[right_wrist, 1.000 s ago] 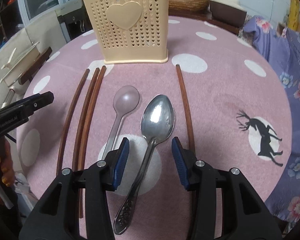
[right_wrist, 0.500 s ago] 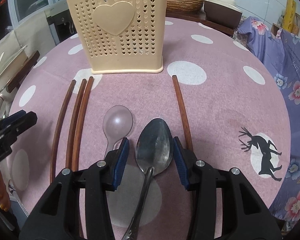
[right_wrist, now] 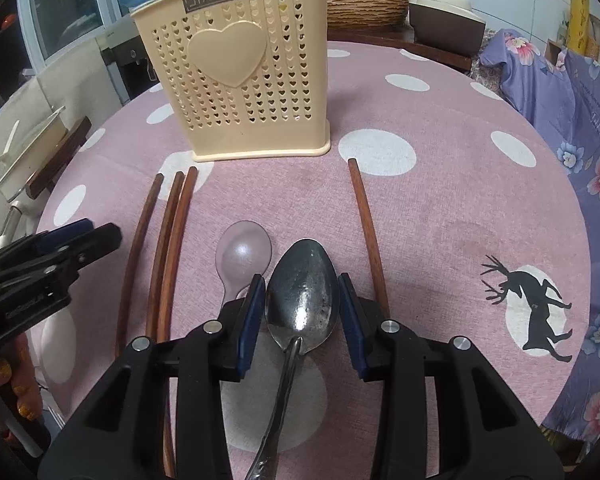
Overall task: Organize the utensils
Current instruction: 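Grasp a brown chopstick with the left gripper while the right gripper lifts the metal spoon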
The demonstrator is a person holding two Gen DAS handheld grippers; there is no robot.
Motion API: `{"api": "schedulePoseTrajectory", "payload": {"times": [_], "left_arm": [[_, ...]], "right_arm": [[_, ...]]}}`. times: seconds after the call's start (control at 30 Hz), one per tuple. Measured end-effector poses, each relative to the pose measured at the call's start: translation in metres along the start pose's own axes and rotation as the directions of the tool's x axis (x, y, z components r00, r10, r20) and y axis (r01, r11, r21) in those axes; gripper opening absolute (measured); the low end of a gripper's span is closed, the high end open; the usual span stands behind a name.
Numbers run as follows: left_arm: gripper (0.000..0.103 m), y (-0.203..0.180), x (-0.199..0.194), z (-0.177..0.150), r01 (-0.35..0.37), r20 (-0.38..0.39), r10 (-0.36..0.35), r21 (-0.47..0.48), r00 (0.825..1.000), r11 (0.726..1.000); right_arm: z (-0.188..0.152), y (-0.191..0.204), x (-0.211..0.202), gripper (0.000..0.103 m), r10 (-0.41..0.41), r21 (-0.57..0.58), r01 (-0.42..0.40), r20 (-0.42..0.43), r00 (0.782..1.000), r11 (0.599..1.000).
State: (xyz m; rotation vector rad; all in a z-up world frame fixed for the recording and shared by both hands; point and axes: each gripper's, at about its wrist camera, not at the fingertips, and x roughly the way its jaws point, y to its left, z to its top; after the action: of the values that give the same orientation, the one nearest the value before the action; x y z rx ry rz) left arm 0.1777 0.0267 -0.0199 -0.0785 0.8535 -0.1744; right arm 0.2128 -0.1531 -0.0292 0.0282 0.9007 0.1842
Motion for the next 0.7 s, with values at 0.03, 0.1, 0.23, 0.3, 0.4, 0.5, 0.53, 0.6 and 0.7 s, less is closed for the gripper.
{"api": "schedulePoseTrajectory", "payload": {"times": [0.03, 0.1, 0.23, 0.3, 0.4, 0.5, 0.53, 0.6, 0.7], "left_arm": [[0.044, -0.001, 0.003, 0.002, 0.004, -0.009, -0.004, -0.002, 1.0, 1.0], [0.038, -0.004, 0.009, 0.006, 0.005, -0.027, -0.005, -0.003, 1.0, 1.0], [0.031, -0.011, 0.021, 0.009, -0.025, -0.057, 0.025, 0.004, 0.998, 1.0], [0.028, -0.013, 0.026, 0.01, -0.036, -0.067, 0.036, -0.002, 0.997, 0.999], [0.023, -0.015, 0.029, 0.013, -0.064, -0.067, 0.063, -0.007, 0.996, 0.998], [0.018, -0.016, 0.034, 0.019, -0.075, -0.077, 0.074, -0.02, 0.994, 0.997], [0.016, -0.017, 0.036, 0.021, -0.078, -0.08, 0.076, -0.023, 0.994, 0.997], [0.013, -0.018, 0.04, 0.025, -0.087, -0.085, 0.085, -0.023, 0.993, 0.996], [0.011, -0.02, 0.045, 0.032, -0.097, -0.092, 0.094, -0.026, 0.991, 0.995]], "right_arm": [[0.0, 0.0, -0.002, 0.038, -0.001, -0.003, 0.001, 0.007, 1.0, 1.0], [0.0, 0.0, -0.005, 0.038, 0.004, -0.006, -0.004, 0.015, 1.0, 1.0], [-0.002, 0.0, -0.013, 0.038, -0.002, -0.011, 0.003, 0.044, 0.999, 1.0], [-0.002, -0.001, -0.015, 0.038, -0.001, -0.006, 0.002, 0.053, 0.999, 1.0], [-0.002, -0.002, -0.018, 0.038, -0.007, -0.008, 0.008, 0.063, 0.998, 1.0], [-0.003, -0.001, -0.021, 0.038, -0.007, -0.013, 0.008, 0.073, 0.997, 1.0], [-0.003, -0.001, -0.021, 0.038, -0.005, -0.014, 0.006, 0.075, 0.997, 1.0], [-0.003, -0.001, -0.023, 0.038, 0.0, -0.014, 0.001, 0.078, 0.997, 1.0], [-0.003, -0.001, -0.024, 0.038, 0.003, -0.013, -0.002, 0.081, 0.997, 1.0]]}}
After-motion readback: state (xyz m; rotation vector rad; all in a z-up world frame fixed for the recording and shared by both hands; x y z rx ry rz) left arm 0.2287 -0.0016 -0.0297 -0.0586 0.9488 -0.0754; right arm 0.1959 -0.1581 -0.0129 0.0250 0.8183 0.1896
